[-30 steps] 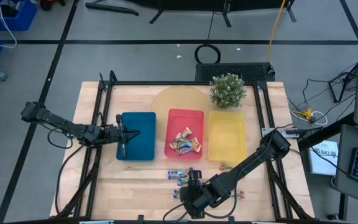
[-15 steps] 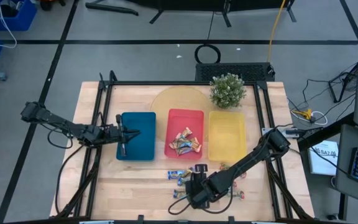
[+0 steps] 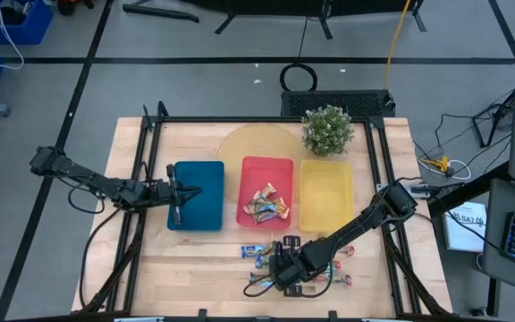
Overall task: Pick and place Granola Bars by type
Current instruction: Put the blue granola bar into the blue bin
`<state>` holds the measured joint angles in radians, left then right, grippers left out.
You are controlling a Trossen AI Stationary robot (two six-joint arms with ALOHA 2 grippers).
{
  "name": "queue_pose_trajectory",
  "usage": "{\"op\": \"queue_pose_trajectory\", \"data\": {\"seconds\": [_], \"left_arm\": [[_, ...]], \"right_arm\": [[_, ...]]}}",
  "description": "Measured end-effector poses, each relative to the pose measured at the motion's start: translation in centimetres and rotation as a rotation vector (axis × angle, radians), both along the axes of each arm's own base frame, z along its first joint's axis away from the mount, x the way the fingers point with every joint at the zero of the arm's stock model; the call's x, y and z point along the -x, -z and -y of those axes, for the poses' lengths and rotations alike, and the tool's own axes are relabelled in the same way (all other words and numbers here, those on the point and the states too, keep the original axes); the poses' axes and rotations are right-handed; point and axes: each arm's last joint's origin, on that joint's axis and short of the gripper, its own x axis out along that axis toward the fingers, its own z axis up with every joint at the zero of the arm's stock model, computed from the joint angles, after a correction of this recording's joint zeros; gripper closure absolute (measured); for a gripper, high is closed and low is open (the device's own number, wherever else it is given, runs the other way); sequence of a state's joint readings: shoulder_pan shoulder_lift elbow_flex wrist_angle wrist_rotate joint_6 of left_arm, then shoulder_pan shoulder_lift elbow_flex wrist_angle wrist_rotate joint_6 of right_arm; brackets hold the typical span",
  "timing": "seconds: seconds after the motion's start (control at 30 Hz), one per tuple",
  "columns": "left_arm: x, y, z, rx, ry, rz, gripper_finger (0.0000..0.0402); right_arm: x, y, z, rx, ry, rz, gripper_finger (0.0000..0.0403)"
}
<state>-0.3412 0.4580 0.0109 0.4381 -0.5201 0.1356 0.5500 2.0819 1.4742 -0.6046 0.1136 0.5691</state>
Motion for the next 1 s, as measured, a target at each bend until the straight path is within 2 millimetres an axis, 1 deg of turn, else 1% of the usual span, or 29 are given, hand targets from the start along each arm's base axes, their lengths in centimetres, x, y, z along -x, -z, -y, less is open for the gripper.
{"op": "queue_pose_trajectory", "data": {"seconds": [0.13,0.23,0.3,0.47,0.57,0.63,0.73,0.87,1.0], "left_arm": [[0.0,0.0,0.0,0.007,0.000,0.001,0.0360],[0.0,0.0,0.0,0.010,0.000,0.002,0.0360],[0.0,0.0,0.0,0.013,0.001,0.001,0.0360],[0.0,0.2,0.0,0.009,0.004,-0.013,0.0360],[0.0,0.2,0.0,0.013,0.004,-0.019,0.0360],[0.0,0.2,0.0,0.033,0.004,-0.015,0.0360],[0.0,0.0,0.0,0.056,-0.004,0.013,0.0360],[0.1,-1.1,-0.1,0.068,-0.029,0.118,0.0360],[0.2,-1.9,0.4,-0.042,0.063,0.172,0.0360]], "right_arm": [[-0.1,-0.2,-0.1,-0.026,0.028,0.008,0.0301],[-0.1,-0.7,-0.1,-0.064,0.028,0.005,0.0333],[0.1,-1.4,-0.1,-0.086,0.017,0.008,0.0346],[0.3,-4.4,0.1,-0.135,0.000,0.089,0.0346],[0.0,-6.8,1.0,-0.142,0.010,0.201,0.0346],[-0.3,-8.7,2.1,-0.132,0.022,0.282,0.0349],[-1.3,-10.5,4.6,-0.119,0.013,0.368,0.0354],[-3.5,-12.0,8.9,-0.085,-0.011,0.419,0.0355],[-6.4,-13.1,12.4,-0.037,-0.069,0.473,0.0356]]}}
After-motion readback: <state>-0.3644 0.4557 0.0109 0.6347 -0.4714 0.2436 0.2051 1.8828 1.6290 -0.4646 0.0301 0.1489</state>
